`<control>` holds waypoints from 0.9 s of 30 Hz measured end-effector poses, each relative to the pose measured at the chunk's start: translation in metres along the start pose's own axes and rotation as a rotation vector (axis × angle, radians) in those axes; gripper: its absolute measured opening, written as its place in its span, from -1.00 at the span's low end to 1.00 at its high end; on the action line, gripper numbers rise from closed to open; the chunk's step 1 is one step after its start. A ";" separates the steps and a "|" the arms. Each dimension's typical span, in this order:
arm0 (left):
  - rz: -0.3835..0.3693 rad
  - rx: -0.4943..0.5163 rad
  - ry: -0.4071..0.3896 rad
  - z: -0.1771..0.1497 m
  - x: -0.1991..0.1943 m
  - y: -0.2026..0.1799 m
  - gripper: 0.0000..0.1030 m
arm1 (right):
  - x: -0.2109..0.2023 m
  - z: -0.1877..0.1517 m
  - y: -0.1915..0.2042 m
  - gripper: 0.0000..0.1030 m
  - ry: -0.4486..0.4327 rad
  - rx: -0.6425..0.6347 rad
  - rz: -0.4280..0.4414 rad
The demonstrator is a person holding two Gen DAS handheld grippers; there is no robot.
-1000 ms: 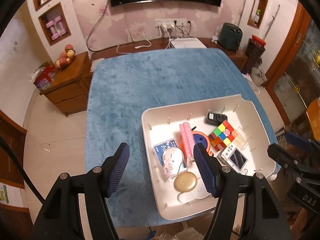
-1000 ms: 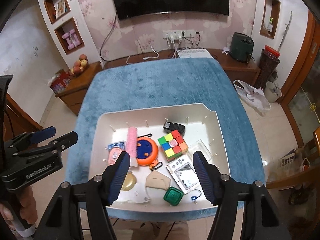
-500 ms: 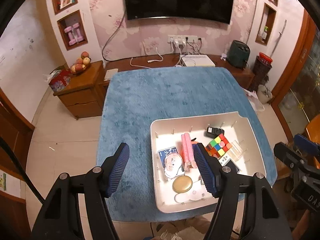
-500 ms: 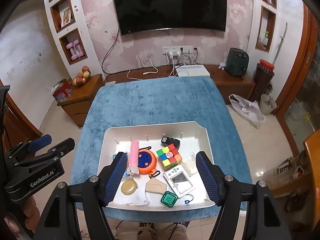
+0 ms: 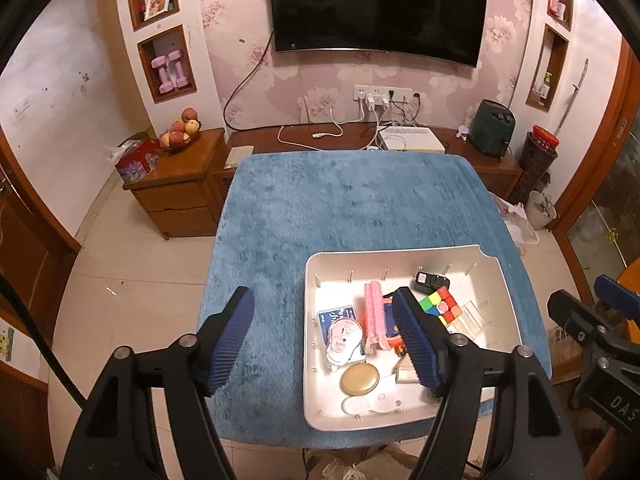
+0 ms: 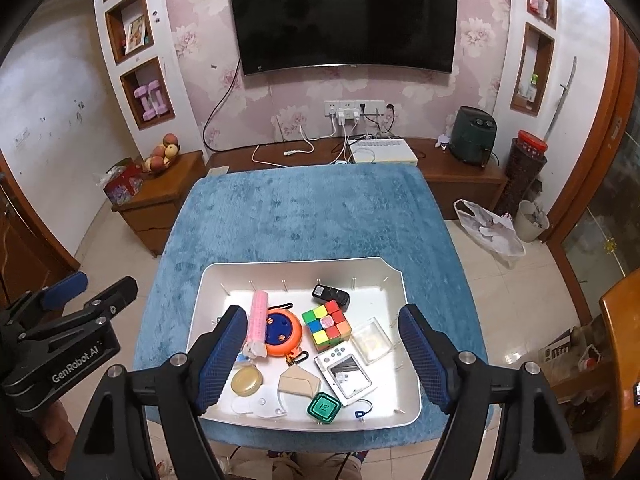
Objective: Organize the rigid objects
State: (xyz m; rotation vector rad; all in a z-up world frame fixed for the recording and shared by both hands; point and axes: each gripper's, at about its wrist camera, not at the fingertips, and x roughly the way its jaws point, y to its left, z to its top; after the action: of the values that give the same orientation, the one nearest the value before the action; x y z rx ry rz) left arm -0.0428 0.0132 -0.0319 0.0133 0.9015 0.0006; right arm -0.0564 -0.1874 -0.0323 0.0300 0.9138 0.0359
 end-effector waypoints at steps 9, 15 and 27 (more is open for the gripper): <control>0.011 -0.008 -0.004 0.003 0.002 -0.001 0.46 | 0.006 0.004 0.000 0.53 -0.001 -0.006 -0.022; 0.013 0.003 -0.002 0.005 0.006 -0.002 0.46 | 0.009 0.007 -0.002 0.53 0.003 -0.009 -0.030; 0.010 0.003 0.007 0.010 0.012 -0.004 0.46 | 0.018 0.015 -0.006 0.53 0.014 -0.018 -0.035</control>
State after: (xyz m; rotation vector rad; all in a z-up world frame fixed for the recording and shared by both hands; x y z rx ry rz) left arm -0.0271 0.0095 -0.0354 0.0207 0.9083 0.0083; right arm -0.0333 -0.1929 -0.0377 -0.0024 0.9275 0.0119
